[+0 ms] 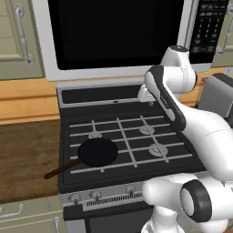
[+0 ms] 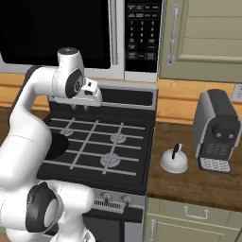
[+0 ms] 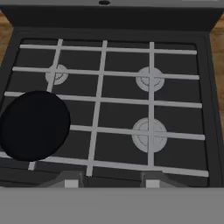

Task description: Pick the kettle from the counter and place it on a stove burner. Then turn the burner on.

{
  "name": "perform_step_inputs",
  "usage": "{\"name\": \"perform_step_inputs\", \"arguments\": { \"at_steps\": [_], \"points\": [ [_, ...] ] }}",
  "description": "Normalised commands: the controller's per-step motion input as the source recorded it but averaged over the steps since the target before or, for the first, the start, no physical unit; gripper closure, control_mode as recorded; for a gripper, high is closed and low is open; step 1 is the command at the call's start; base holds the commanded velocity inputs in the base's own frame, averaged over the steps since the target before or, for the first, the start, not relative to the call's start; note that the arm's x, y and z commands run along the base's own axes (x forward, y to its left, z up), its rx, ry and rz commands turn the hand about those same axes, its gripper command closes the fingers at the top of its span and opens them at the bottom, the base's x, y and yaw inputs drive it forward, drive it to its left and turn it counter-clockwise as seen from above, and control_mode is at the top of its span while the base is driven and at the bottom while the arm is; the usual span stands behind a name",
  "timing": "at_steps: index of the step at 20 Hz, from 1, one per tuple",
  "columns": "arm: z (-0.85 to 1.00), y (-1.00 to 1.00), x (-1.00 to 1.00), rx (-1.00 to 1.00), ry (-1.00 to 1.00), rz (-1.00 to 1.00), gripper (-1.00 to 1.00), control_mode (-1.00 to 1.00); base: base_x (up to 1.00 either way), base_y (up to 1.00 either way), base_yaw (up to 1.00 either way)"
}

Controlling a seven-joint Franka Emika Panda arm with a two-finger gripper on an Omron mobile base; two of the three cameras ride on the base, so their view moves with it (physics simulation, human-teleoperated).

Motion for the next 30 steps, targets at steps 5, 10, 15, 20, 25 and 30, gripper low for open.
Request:
{"name": "perform_step_inputs", "arguments": {
  "at_steps": [5,10,15,20,25,30],
  "points": [
    [0.0,-0.32,-0.26,0.0,-0.03,0.0,-1.0,-1.0,0.0,0.0,0.0],
    [-0.01,-0.93,-0.55,0.0,-0.12,0.0,-1.0,-1.0,0.0,0.0,0.0],
    [-0.08,-1.0,-0.49,0.0,-0.05,0.0,-1.0,-1.0,0.0,0.0,0.0],
    [-0.05,-0.97,-0.36,-0.02,-0.04,0.0,-1.0,-1.0,0.0,0.0,0.0],
    [-0.02,-1.0,-0.05,-0.01,-0.02,0.01,-1.0,-1.0,0.0,0.0,0.0],
    [-0.24,-0.94,0.07,-0.09,0.0,0.0,-1.0,-1.0,0.0,0.0,0.0]
  ]
}}
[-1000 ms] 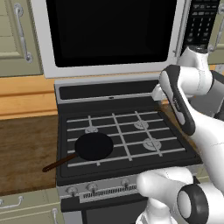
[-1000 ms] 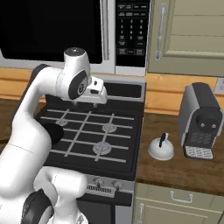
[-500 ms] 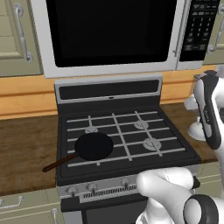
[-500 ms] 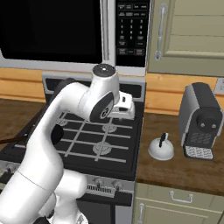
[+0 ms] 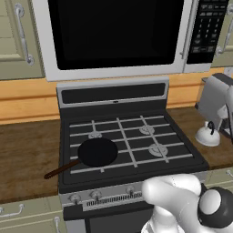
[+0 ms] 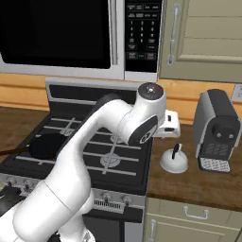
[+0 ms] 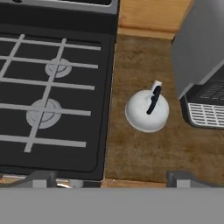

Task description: Pick the kettle from the counter and place it on a stove burner. Then turn the burner on.

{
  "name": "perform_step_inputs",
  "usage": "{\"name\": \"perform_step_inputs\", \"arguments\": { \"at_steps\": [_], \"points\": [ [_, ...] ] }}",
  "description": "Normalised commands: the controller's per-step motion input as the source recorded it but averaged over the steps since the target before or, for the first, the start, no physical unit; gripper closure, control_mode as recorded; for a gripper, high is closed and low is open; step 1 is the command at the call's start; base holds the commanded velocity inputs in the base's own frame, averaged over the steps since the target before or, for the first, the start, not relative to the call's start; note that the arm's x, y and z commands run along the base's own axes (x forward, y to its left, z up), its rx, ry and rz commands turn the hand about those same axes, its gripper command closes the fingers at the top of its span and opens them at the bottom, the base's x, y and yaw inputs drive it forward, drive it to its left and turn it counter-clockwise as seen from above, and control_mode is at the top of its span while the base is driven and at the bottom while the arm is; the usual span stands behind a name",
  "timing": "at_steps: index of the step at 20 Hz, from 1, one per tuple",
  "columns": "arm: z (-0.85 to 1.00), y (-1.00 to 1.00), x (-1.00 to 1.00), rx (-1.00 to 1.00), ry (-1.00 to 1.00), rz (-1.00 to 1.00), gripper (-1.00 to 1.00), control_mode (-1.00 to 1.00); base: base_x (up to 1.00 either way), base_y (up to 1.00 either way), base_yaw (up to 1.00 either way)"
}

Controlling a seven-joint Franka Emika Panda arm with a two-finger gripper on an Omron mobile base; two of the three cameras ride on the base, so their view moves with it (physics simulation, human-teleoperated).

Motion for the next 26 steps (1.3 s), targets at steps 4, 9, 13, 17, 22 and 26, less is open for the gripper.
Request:
{"name": "perform_step_inputs", "arguments": {
  "at_steps": [4,9,13,17,22,26],
  "points": [
    [-0.86,-0.66,0.25,-0.03,0.14,-0.05,-1.0,-1.0,0.0,0.0,0.0],
    [-0.77,0.1,0.52,-0.03,0.22,-0.23,-1.0,-1.0,0.0,0.0,0.0],
    [-0.38,0.19,0.65,0.03,0.11,-0.32,-1.0,-1.0,0.0,0.0,0.0],
    [-0.14,0.02,0.37,0.07,0.06,-0.19,-1.0,-1.0,0.0,0.0,0.0],
    [-0.2,-0.16,0.17,0.0,-0.08,0.0,-1.0,-1.0,0.0,0.0,0.0],
    [-0.46,-0.37,0.36,0.0,-0.08,0.0,-1.0,-1.0,0.0,0.0,0.0]
  ]
}}
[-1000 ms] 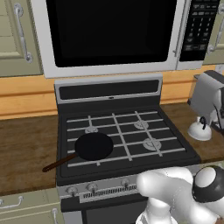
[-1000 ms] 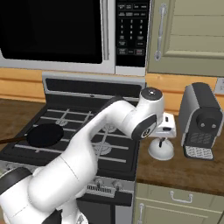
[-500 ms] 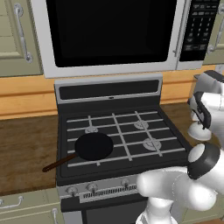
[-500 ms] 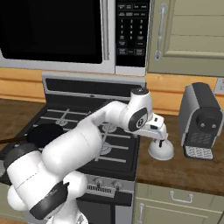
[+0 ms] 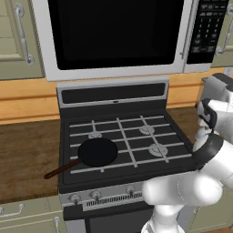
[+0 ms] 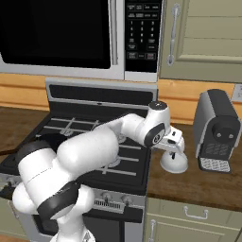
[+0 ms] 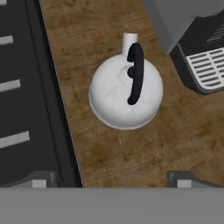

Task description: Pick the kettle from the counter and place it on a stove burner. Then turn the burner on.

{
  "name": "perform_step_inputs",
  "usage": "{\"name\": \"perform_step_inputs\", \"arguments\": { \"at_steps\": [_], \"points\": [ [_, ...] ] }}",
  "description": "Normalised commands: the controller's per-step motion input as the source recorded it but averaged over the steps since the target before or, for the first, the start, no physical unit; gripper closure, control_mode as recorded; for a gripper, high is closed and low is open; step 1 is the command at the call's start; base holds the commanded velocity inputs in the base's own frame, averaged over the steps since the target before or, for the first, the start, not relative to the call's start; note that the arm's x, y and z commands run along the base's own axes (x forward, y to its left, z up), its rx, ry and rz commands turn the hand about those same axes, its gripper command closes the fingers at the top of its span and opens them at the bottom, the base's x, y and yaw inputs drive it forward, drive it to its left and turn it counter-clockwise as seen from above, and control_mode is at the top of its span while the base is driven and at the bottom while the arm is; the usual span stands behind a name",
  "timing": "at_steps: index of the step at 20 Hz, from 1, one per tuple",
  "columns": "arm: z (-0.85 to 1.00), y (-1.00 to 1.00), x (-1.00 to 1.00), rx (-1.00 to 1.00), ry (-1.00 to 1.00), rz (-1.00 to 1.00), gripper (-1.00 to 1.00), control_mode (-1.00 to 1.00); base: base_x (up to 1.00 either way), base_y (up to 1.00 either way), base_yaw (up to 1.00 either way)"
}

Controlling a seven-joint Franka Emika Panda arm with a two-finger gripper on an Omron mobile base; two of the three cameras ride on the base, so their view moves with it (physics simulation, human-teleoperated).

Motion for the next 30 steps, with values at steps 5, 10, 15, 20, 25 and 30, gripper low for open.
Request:
{"name": "perform_step_inputs", "arguments": {
  "at_steps": [5,10,15,20,25,30],
  "points": [
    [-0.29,-0.33,0.45,0.02,-0.06,0.0,-1.0,-1.0,0.0,0.0,0.0],
    [-0.07,-0.32,0.45,0.0,0.0,0.0,-1.0,-1.0,0.0,0.0,0.0],
    [-0.16,-0.24,0.41,0.0,0.0,0.0,-1.0,-1.0,0.0,0.0,0.0],
    [-0.3,-0.02,0.35,0.0,0.0,0.0,1.0,-1.0,0.0,0.0,0.0],
    [-0.04,0.0,0.21,0.0,0.0,0.0,1.0,-1.0,0.0,0.0,0.0],
    [-0.02,0.0,0.01,0.0,0.0,0.0,1.0,-1.0,0.0,0.0,0.0]
  ]
}}
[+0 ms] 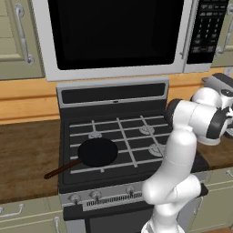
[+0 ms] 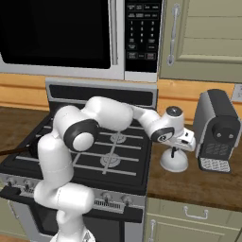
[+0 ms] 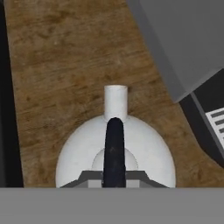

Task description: Pick the kettle from the counter and place it on a stove burner. Then turn the burner on.

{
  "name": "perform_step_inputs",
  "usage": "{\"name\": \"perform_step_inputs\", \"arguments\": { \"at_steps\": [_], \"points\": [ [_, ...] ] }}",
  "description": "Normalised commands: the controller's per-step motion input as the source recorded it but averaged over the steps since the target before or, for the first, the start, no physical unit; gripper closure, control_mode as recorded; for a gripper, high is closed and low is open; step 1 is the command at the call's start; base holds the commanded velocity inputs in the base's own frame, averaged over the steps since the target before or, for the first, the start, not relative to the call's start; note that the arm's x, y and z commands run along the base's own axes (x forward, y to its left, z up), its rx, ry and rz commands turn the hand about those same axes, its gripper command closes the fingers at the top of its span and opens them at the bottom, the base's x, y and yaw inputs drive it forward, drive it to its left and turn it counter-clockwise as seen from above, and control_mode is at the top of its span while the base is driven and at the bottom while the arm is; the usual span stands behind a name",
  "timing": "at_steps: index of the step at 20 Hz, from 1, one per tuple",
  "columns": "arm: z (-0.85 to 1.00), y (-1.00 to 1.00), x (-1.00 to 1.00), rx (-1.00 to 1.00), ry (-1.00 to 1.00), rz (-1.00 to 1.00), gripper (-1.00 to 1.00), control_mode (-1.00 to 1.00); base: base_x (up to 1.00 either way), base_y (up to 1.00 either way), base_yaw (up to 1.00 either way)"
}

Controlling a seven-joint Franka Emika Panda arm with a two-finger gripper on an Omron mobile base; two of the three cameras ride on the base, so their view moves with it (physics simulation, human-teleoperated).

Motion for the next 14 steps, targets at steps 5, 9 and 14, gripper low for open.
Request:
{"name": "perform_step_inputs", "arguments": {
  "at_steps": [5,9,14],
  "points": [
    [0.18,0.01,0.0,0.01,-0.06,0.0,1.0,-1.0,0.0,0.0,0.0],
    [0.66,0.36,-0.01,0.03,-0.18,0.0,1.0,-1.0,0.0,0.0,0.0],
    [0.65,0.91,-0.03,0.01,-0.15,0.0,1.0,-1.0,0.0,0.0,0.0]
  ]
}}
